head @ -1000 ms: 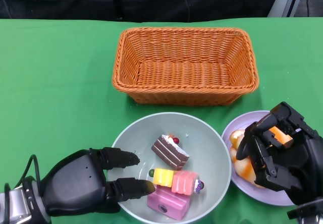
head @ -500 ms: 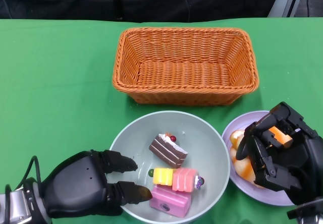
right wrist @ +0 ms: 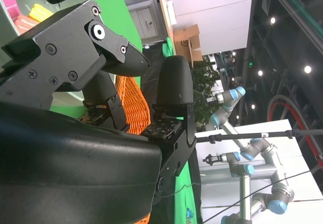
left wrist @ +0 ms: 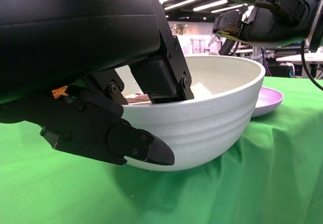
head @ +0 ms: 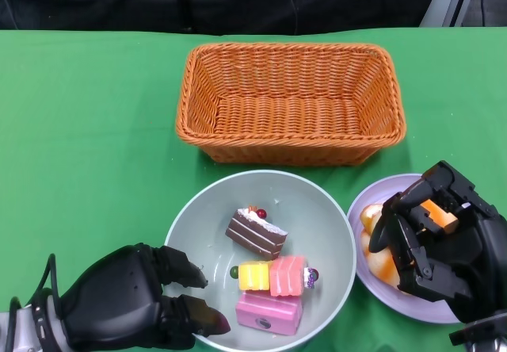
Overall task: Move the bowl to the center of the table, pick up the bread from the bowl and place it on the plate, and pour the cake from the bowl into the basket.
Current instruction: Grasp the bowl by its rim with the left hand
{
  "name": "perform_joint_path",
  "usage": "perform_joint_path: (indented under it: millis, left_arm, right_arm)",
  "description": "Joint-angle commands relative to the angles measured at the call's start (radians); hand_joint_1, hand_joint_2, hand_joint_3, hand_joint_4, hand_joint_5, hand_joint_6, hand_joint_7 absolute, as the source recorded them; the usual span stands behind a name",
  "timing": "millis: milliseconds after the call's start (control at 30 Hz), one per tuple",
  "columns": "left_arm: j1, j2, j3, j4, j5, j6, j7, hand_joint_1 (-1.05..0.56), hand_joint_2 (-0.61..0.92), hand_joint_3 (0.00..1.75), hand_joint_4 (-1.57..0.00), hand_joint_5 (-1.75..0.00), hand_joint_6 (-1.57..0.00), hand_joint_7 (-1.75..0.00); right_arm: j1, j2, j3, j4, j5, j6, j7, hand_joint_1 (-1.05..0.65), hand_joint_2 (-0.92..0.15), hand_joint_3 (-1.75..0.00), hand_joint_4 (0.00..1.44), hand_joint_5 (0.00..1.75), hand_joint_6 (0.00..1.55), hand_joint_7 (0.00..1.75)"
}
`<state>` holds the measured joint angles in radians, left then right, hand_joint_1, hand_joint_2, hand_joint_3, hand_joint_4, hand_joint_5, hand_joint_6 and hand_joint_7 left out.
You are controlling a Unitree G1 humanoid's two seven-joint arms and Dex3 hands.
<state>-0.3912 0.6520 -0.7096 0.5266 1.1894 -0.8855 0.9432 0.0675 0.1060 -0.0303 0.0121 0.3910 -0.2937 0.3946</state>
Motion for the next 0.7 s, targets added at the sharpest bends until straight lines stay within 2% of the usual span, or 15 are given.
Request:
perform_joint_path:
  millis: [33,133,333,433,467,533,700]
  left_arm:
    - [0.006,0.000,-0.012,0.007,0.020,0.004,0.018,-0.32,0.92,0.05,-0.82,-0.76,-0.96,-0.51]
    - [0.007,-0.005,-0.013,0.011,0.026,0.009,0.035,-0.30,0.92,0.07,-0.71,-1.09,-0.81,-0.85]
    - [0.011,-0.011,-0.010,0.017,0.022,0.011,0.056,-0.26,0.92,0.10,-0.55,-1.57,-0.65,-1.20]
    - [0.008,-0.014,-0.010,0.026,0.019,0.000,0.069,-0.25,0.92,0.11,-0.52,-1.63,-0.62,-1.27]
    - [0.006,-0.016,-0.011,0.031,0.019,-0.004,0.078,-0.23,0.92,0.14,-0.52,-1.70,-0.54,-1.46]
    - [0.000,-0.022,-0.012,0.047,0.018,-0.018,0.102,-0.21,0.92,0.16,-0.52,-1.74,-0.45,-1.65]
    - [-0.014,-0.029,-0.012,0.076,0.021,-0.036,0.150,-0.17,0.92,0.17,-0.52,-1.75,-0.39,-1.74]
  right_arm:
    - [0.004,0.002,-0.008,0.001,0.006,-0.023,0.000,-0.15,-0.45,-1.20,0.69,1.75,0.58,1.48]
    - [0.007,0.003,-0.005,-0.012,0.006,-0.012,-0.009,-0.13,-0.45,-1.22,0.70,1.75,0.59,1.49]
    - [0.009,0.000,-0.004,-0.012,0.012,-0.010,-0.004,-0.13,-0.46,-1.22,0.70,1.74,0.58,1.47]
    - [0.008,-0.001,-0.004,-0.011,0.012,-0.011,-0.004,-0.13,-0.47,-1.19,0.69,1.74,0.58,1.47]
    - [0.008,0.000,-0.004,-0.010,0.012,-0.011,-0.004,-0.13,-0.47,-1.19,0.70,1.74,0.58,1.47]
    - [0.009,0.003,-0.003,-0.009,0.006,-0.012,-0.011,-0.13,-0.47,-1.18,0.70,1.74,0.58,1.47]
    - [0.003,0.004,-0.005,0.005,0.009,-0.024,-0.003,-0.14,-0.46,-1.19,0.70,1.74,0.58,1.46]
